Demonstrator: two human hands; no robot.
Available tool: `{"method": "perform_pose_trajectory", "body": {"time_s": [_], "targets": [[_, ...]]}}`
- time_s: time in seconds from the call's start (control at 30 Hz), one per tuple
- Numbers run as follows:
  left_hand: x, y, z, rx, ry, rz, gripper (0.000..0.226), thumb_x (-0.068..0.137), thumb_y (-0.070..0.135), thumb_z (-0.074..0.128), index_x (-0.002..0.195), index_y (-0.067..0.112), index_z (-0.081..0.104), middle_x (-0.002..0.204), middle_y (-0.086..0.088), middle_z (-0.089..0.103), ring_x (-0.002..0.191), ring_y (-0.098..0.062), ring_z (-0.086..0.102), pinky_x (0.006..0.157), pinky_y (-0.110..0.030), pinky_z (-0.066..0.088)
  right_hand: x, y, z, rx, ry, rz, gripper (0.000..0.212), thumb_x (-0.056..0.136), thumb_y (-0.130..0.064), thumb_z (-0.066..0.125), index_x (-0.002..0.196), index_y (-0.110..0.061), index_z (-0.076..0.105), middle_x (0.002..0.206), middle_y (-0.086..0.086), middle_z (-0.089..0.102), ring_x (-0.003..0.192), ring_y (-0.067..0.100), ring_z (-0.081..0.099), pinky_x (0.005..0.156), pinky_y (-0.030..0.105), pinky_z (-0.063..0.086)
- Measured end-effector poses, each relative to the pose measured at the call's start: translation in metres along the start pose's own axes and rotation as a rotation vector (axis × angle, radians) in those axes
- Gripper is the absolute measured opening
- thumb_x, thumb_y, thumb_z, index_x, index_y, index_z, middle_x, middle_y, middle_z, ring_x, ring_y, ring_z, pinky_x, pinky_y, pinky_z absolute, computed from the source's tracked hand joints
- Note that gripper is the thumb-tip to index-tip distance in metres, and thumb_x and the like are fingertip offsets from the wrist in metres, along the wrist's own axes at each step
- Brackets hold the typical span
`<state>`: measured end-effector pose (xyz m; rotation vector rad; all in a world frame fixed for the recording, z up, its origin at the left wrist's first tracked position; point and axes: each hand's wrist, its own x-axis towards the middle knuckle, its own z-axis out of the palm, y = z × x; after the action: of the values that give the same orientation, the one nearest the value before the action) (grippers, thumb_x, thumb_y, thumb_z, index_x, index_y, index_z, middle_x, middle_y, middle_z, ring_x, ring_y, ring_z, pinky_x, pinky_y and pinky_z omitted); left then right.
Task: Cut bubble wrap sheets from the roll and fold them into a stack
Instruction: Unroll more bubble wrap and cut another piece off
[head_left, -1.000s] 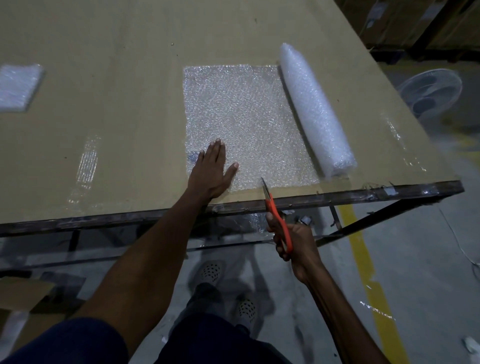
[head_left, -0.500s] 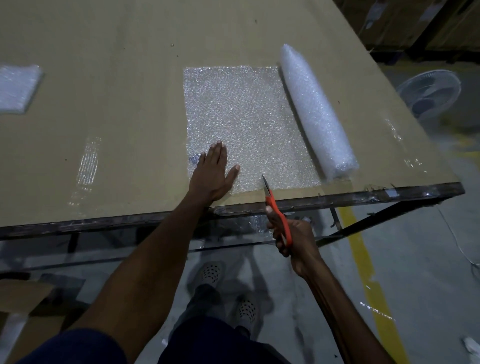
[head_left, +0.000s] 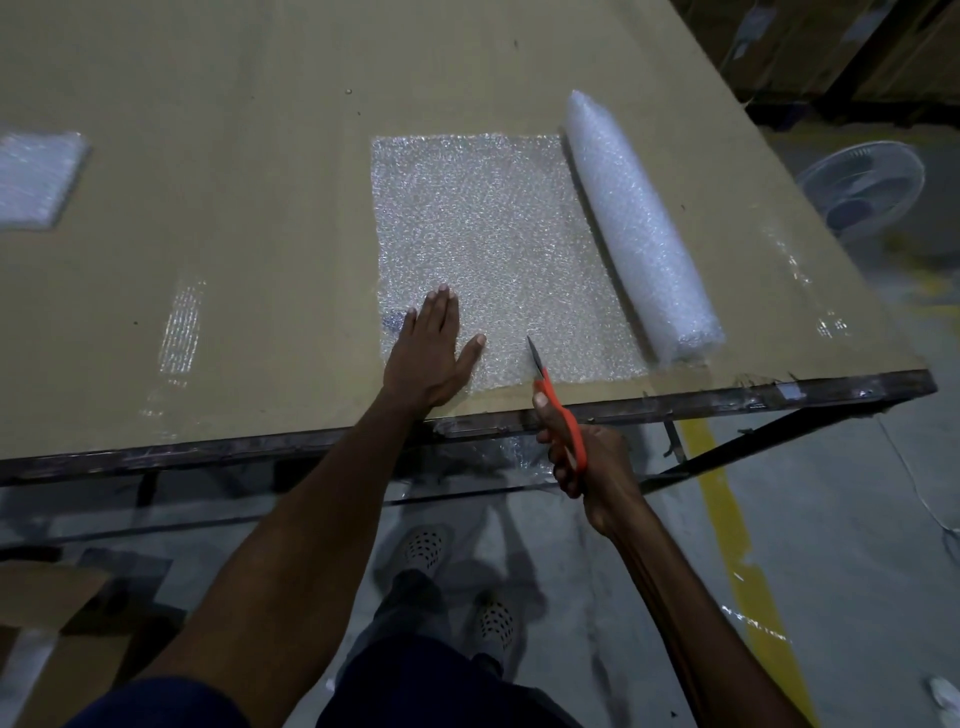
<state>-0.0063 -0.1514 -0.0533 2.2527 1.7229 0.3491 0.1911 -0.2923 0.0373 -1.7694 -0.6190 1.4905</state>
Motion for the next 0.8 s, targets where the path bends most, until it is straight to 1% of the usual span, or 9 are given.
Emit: {"method": "perform_pose_trajectory", "body": {"time_s": [0.2, 0.33, 0.47, 0.6, 0.7, 0.8], "targets": [[0.000, 0.000, 0.000, 0.001, 0.004, 0.004, 0.077, 0.104, 0.058, 0.022, 0.160, 0.007, 0.006, 0.168, -0.009, -0.003, 0.155, -0.019, -0.004, 0.123, -0.039, -0.003, 0.005, 0.000, -0.001, -0.031, -0.005, -0.019, 0.053, 0.078, -0.047, 0.082, 0.087, 0.004, 0.073, 0.058, 0.005, 0.054, 0.040, 0.009, 0.041, 0.036, 0.018, 0.028], [0.000, -0.001, 0.001, -0.005, 0.004, 0.000, 0.077, 0.104, 0.058, 0.022, 0.160, 0.007, 0.005, 0.168, -0.008, -0.002, 0.154, -0.018, -0.005, 0.123, -0.039, -0.004, 0.008, -0.004, 0.001, -0.026, -0.003, -0.014, 0.057, 0.078, -0.054, 0.081, 0.088, 0.001, 0.074, 0.058, 0.003, 0.056, 0.041, 0.009, 0.044, 0.037, 0.018, 0.029], [0.000, -0.001, 0.000, -0.005, 0.005, 0.008, 0.077, 0.104, 0.058, 0.023, 0.160, 0.007, 0.006, 0.168, -0.009, -0.002, 0.155, -0.020, -0.004, 0.124, -0.041, -0.002, 0.015, -0.008, 0.005, -0.044, -0.018, -0.035, 0.052, 0.075, -0.056, 0.082, 0.080, -0.005, 0.072, 0.058, 0.002, 0.055, 0.040, 0.009, 0.043, 0.040, 0.020, 0.028], [0.000, -0.001, 0.000, -0.006, 0.005, 0.005, 0.077, 0.104, 0.058, 0.022, 0.160, 0.007, 0.005, 0.168, -0.009, -0.003, 0.155, -0.019, -0.005, 0.123, -0.039, -0.004, 0.017, -0.006, 0.003, -0.032, -0.017, -0.042, 0.052, 0.076, -0.051, 0.083, 0.087, -0.001, 0.073, 0.057, 0.004, 0.053, 0.040, 0.010, 0.041, 0.038, 0.019, 0.027], [0.000, -0.001, 0.000, 0.003, -0.001, 0.004, 0.078, 0.104, 0.059, 0.021, 0.160, 0.007, 0.005, 0.168, -0.009, -0.003, 0.154, -0.019, -0.006, 0.124, -0.041, -0.003, 0.018, -0.010, 0.006, -0.037, -0.019, -0.032, 0.049, 0.075, -0.056, 0.083, 0.079, -0.008, 0.072, 0.058, 0.002, 0.054, 0.041, 0.009, 0.043, 0.038, 0.018, 0.028], [0.000, -0.001, 0.000, 0.004, -0.007, -0.004, 0.078, 0.104, 0.059, 0.021, 0.160, 0.008, 0.004, 0.168, -0.008, -0.004, 0.154, -0.019, -0.006, 0.122, -0.038, -0.006, 0.021, -0.016, 0.011, -0.041, -0.031, -0.047, 0.050, 0.076, -0.056, 0.083, 0.077, -0.008, 0.071, 0.055, 0.001, 0.053, 0.039, 0.009, 0.042, 0.037, 0.018, 0.027]]}}
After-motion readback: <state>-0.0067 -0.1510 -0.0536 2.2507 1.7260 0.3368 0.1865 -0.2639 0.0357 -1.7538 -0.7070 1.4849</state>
